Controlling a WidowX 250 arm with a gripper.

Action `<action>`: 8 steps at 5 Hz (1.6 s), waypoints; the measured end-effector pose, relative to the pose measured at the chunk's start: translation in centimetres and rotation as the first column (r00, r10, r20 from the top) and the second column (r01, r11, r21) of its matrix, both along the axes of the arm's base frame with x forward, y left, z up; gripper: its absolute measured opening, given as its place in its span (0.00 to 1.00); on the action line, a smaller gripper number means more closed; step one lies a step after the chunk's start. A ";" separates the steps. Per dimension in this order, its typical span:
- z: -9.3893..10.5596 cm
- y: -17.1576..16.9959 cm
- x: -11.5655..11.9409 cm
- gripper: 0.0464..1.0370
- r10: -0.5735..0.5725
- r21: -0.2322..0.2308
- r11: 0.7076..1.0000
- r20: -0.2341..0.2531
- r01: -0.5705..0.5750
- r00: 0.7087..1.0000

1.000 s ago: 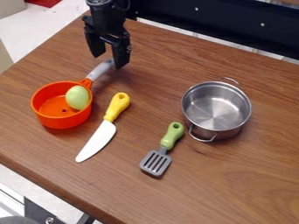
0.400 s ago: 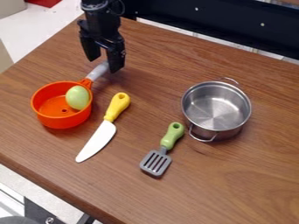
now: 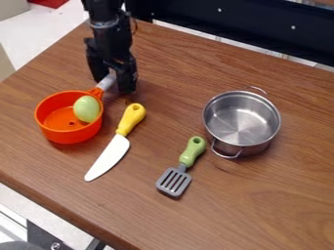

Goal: Moved the plastic pan to the middle of the table

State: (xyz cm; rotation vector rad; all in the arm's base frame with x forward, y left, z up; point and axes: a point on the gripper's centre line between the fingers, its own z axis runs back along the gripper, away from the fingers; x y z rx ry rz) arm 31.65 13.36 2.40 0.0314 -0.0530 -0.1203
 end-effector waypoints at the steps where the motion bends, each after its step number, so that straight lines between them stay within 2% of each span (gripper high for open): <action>1: -0.4 -0.3 -0.3 0.65 0.007 0.010 1.000 0.006 -0.007 1.000; 2: -0.4 -0.6 -0.3 0.36 0.001 -0.005 1.000 0.002 -0.001 1.000; 3: -0.4 -0.3 -0.5 0.31 0.001 -0.011 1.000 0.000 -0.001 1.000; 4: 0.7 0.2 0.3 0.31 0.024 -0.003 1.000 0.011 -0.024 1.000; 6: 2.4 1.3 4.2 0.31 0.110 -0.001 0.994 0.008 -0.110 0.994; 8: 3.6 -0.4 8.1 0.31 0.250 -0.021 0.968 0.034 -0.249 0.968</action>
